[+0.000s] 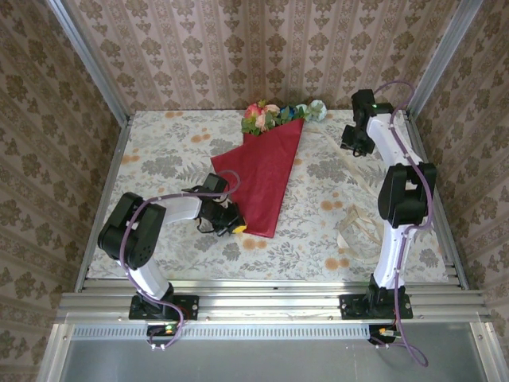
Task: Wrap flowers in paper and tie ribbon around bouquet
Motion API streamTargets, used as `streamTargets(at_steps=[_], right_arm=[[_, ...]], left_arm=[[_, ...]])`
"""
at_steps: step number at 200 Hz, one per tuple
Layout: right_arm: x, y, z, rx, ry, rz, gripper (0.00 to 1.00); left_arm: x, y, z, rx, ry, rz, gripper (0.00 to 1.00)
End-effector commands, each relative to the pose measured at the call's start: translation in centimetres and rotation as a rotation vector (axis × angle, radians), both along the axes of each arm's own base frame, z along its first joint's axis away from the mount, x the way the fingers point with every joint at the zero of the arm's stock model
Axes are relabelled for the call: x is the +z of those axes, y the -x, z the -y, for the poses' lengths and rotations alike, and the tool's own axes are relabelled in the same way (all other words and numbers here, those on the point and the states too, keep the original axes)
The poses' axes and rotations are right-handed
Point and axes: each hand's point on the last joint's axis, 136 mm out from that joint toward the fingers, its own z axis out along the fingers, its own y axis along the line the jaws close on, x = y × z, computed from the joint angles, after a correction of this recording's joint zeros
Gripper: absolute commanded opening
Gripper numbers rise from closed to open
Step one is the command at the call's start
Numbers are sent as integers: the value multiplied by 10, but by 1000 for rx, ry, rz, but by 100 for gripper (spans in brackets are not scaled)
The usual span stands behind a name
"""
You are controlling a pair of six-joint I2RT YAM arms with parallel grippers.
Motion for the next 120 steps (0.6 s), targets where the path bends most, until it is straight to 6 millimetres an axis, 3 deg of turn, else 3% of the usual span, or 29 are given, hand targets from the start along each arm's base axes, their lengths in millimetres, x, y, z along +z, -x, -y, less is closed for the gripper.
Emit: streamTargets(at_steps=[1,29,71,106,120], right_arm=[[-44,27,25,-20,49,-217,57],[-59,46,41,0,87,-286,64],[-100,68,61,-18,25,-400,62],[-124,53,40,38,-109,-407,50],[-128,49,32,34,-136,-406,40]], left_arm=[[-48,24,-38,30,-220,-92,0],[-48,25,-38,31,-222,-88,0],[-47,23,-37,28,-218,-85,0],[-48,24,-37,25,-220,-90,0],[-48,23,-36,24,-220,-93,0]])
